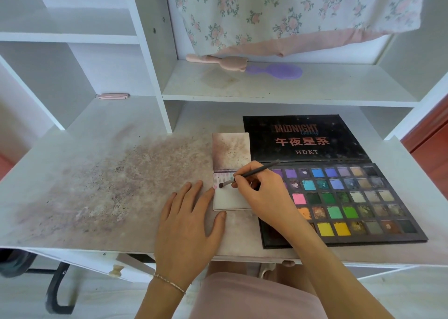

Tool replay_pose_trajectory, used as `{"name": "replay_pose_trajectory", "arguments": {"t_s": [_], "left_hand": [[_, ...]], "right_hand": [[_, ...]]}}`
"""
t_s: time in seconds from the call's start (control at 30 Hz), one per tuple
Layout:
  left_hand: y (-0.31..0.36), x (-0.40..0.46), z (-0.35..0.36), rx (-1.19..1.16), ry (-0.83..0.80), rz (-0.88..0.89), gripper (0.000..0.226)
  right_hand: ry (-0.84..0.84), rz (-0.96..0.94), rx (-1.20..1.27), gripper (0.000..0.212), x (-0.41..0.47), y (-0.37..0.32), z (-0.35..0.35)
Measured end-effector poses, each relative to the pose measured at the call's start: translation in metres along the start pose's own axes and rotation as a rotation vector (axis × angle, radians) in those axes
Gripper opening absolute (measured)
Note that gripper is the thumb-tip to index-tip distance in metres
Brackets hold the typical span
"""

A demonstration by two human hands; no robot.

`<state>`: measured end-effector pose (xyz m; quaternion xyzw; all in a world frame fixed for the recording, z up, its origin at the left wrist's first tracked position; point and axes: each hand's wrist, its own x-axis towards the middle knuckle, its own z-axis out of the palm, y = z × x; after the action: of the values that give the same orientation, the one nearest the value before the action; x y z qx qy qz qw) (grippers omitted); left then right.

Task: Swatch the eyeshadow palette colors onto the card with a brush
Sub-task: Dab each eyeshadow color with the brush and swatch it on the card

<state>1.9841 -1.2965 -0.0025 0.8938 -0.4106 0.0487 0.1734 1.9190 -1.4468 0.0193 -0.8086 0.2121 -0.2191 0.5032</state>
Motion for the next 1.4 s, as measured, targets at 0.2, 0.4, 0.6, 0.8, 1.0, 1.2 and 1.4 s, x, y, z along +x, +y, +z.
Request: {"name": "replay_pose_trajectory", "arguments": {"t_s": [0.2, 0.4, 0.6, 0.8, 1.0, 1.2, 1.4], "left_hand": [[0.001, 0.0, -0.001, -0.005, 0.012, 0.005, 0.055], [0.0, -0.001, -0.002, -0.009, 0.007, 0.004, 0.055], [0.0, -0.001, -0.002, -0.021, 0.006, 0.011, 0.054], [-0.001, -0.001, 0.0, -0.015, 0.014, 0.017, 0.054], [-0.001, -0.001, 0.0, -0.015, 0.018, 0.019, 0.055], [0.0, -0.001, -0.001, -0.032, 0.023, 0.018, 0.056], [0.001, -0.001, -0.001, -0.031, 0.031, 0.02, 0.056]], "right_hand": [[-0.014, -0.003, 0.006, 0.021, -0.001, 0.001, -0.001], [0.118, -0.077, 0.072, 0.024, -0.001, -0.002, -0.003], [0.205, -0.094, 0.134, 0.027, -0.009, -0.004, -0.021], [0.323, -0.063, 0.057, 0.029, -0.029, 0.006, -0.058], [0.395, -0.034, -0.151, 0.031, -0.049, 0.024, -0.082], [0.339, -0.072, -0.238, 0.032, -0.054, 0.03, -0.082], [0.251, -0.075, -0.279, 0.032, -0.054, 0.03, -0.082]]}}
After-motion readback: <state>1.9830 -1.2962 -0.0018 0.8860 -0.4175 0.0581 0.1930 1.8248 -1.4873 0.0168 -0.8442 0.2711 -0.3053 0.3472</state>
